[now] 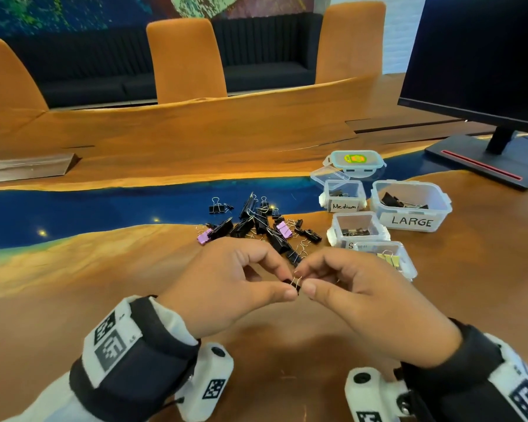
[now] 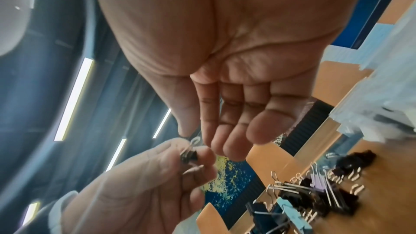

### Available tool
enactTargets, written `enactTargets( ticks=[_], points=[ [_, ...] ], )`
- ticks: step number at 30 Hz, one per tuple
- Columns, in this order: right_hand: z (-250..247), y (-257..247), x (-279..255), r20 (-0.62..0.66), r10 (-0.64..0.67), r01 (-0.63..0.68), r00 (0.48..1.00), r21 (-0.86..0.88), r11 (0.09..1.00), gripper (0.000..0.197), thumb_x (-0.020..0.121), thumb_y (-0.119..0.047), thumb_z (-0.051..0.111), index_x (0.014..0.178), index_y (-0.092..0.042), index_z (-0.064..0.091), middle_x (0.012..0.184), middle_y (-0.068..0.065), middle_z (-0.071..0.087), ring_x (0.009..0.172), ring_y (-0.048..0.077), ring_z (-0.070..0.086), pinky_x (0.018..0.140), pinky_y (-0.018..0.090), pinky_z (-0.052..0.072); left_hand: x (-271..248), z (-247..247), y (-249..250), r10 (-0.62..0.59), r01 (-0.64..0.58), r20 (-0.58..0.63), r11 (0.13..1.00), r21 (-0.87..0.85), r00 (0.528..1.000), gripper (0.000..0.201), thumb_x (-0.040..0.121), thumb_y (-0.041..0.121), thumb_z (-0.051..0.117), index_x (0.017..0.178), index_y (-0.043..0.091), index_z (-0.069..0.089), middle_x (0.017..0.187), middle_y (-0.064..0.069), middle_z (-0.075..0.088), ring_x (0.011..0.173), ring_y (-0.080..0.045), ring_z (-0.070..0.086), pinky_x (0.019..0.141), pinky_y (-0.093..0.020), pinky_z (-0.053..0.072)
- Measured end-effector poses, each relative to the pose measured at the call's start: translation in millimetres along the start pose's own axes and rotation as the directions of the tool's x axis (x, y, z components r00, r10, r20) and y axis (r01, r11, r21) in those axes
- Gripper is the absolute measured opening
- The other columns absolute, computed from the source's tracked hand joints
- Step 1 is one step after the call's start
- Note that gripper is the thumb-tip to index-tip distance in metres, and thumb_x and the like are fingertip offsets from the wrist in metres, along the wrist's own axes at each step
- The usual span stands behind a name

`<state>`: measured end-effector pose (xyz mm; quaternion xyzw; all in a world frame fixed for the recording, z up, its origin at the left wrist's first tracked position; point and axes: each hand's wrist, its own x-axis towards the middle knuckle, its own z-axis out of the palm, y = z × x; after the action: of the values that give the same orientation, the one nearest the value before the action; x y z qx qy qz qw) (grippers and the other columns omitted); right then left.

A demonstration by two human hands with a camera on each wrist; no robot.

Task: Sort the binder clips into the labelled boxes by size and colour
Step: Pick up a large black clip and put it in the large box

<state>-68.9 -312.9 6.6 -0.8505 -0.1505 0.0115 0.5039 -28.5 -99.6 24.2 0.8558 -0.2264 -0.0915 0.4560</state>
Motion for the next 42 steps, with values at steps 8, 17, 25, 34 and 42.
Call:
enactTargets(
  ticks=[8,17,25,34,42],
  points=[
    [9,2,-1,-0.052,-0.068,0.066,0.996,-0.04,0.997,0.01,0.091,-0.021,0.07,0.087,-0.029,0.066,0.08,-0.011,0.063,0.074,0.008,0.057,0.064,0.014,0.043,-6,6,-4,-0.054,0.052,-0.018,0.994,-0.096,0.998,0.025,0.069,0.043,0.083,0.082,0.024,0.075,0.074,0.004,0.075,0.068,-0.014,0.068,0.068,-0.028,0.057],
    [12,-3,-5,-0.091,-0.16,0.144,0.983,-0.161,0.976,0.012,0.089,-0.022,0.072,0.084,-0.03,0.065,0.077,-0.01,0.063,0.074,0.015,0.059,0.06,0.022,0.047,-7,6,-5,-0.133,0.138,0.039,0.972,-0.188,0.99,0.02,0.074,0.033,0.082,0.087,0.018,0.075,0.073,-0.001,0.077,0.072,-0.015,0.074,0.077,-0.026,0.058],
    [13,0,-4,-0.157,-0.116,0.105,0.981,-0.078,0.991,0.013,0.089,-0.019,0.072,0.083,-0.03,0.066,0.076,-0.008,0.066,0.074,0.014,0.062,0.062,0.019,0.05,-6,11,-7,-0.149,0.153,0.038,0.922,-0.357,0.988,0.012,0.086,0.01,0.075,0.097,0.015,0.077,0.082,-0.009,0.078,0.077,-0.016,0.071,0.072,-0.025,0.056],
    [9,1,-3,-0.13,0.03,-0.007,0.991,0.168,0.986,0.015,0.087,-0.013,0.072,0.08,-0.025,0.069,0.076,0.001,0.073,0.073,0.019,0.071,0.069,0.043,0.061,-4,1,-5,0.01,0.007,0.086,0.981,-0.194,0.996,0.026,0.084,0.006,0.078,0.102,0.024,0.079,0.083,0.005,0.075,0.08,-0.006,0.068,0.076,-0.018,0.053],
    [13,2,-2,-0.109,0.095,-0.058,0.989,0.299,0.953,0.01,0.088,-0.005,0.071,0.082,-0.012,0.067,0.072,0.009,0.073,0.068,0.02,0.073,0.065,0.034,0.06,-5,1,-7,0.04,-0.018,0.105,0.978,-0.208,0.994,0.02,0.073,0.022,0.088,0.091,0.026,0.079,0.091,0.0,0.075,0.085,-0.022,0.071,0.08,-0.036,0.06]
  ],
)
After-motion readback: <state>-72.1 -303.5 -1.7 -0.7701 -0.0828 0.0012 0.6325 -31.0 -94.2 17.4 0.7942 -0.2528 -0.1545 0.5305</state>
